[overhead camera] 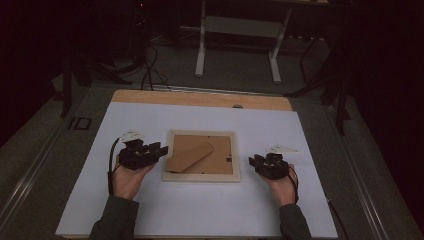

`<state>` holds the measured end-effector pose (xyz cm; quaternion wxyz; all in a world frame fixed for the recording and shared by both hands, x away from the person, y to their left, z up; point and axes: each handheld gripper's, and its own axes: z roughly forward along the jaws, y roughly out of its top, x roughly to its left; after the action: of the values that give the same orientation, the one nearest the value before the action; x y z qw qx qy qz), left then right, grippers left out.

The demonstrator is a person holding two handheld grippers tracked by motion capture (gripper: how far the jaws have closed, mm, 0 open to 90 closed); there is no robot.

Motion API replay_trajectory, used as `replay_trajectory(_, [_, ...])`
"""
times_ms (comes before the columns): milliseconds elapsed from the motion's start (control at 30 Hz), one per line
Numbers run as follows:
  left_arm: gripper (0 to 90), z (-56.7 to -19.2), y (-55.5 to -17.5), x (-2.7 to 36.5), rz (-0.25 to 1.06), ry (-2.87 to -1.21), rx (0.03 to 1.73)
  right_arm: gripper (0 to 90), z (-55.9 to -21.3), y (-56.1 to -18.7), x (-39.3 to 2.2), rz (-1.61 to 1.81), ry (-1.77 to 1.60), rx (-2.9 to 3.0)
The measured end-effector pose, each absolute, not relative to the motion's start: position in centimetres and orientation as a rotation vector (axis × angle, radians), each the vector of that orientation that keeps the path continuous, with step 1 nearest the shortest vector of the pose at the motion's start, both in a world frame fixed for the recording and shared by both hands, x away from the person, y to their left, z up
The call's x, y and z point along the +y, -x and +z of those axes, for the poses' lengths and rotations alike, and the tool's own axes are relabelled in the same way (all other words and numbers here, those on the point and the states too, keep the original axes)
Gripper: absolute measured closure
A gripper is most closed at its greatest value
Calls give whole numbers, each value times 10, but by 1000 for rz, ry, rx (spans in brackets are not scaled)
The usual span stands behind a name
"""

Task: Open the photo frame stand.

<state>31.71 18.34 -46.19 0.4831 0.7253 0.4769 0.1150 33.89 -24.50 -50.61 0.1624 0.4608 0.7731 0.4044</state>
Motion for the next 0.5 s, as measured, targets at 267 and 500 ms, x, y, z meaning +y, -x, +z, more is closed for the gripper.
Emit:
replay_trajectory(267, [495,-463,-339,170,165,-1804,1122,661,-506,-339,-245,1159,-1310,2214])
replay_trajectory(500, [481,-478,-354,160,82,-1857,1112,656,-507,-339,-245,1159,-1312,2212])
